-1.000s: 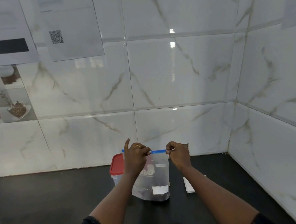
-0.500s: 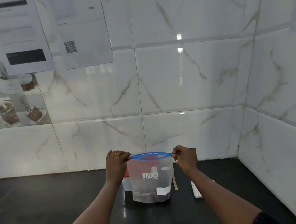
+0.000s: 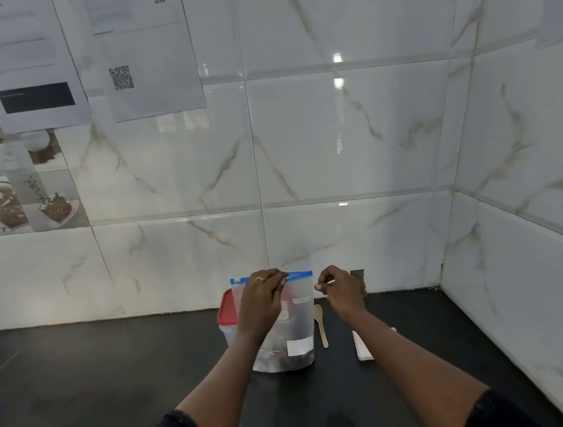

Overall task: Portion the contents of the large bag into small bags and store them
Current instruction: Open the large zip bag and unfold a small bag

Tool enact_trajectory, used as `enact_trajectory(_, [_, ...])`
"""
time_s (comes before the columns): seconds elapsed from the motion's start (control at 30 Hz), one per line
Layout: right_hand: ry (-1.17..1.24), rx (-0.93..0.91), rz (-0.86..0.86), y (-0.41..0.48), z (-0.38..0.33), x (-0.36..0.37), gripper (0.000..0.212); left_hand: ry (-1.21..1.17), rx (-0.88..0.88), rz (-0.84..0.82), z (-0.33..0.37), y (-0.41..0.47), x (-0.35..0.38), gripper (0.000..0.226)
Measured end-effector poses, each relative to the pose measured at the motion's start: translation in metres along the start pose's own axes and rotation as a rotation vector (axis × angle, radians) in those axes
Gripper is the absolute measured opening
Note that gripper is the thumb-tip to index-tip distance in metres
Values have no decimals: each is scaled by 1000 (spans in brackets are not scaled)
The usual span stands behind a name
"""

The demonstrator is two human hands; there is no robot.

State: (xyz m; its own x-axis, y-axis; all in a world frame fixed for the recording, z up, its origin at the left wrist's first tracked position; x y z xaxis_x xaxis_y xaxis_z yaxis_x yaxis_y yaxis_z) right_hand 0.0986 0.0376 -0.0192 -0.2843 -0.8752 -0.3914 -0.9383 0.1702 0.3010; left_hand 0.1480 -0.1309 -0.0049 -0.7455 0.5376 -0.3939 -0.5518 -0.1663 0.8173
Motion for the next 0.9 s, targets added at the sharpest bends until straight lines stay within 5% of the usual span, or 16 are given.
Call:
enact_trajectory(0.3, [-117,-3,29,3,31,-36,15,-101,-36,-161,56,-29,74,29])
enact_trajectory(0.63, [-268,432,165,0,160,-73,11,-32,-274,-599,50,-88,151,40])
enact_trajectory(0.9, [-400,629,104,-14,205,-59,42,35,-419,-785,31,-132,176,54])
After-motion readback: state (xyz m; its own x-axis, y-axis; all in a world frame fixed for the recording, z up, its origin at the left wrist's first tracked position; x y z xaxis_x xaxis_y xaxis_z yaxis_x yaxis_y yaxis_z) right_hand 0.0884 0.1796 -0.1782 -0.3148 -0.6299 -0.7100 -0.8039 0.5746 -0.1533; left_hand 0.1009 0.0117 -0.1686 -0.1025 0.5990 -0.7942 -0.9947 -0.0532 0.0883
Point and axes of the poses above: each hand's wrist, its own y-axis towards the middle knuckle, its own x-axis out of the palm, z = x × y, the point moved 5 cm from there along y, towards the middle knuckle, and after that the axes turned 12 degrees about z, right-handed, at the moved point
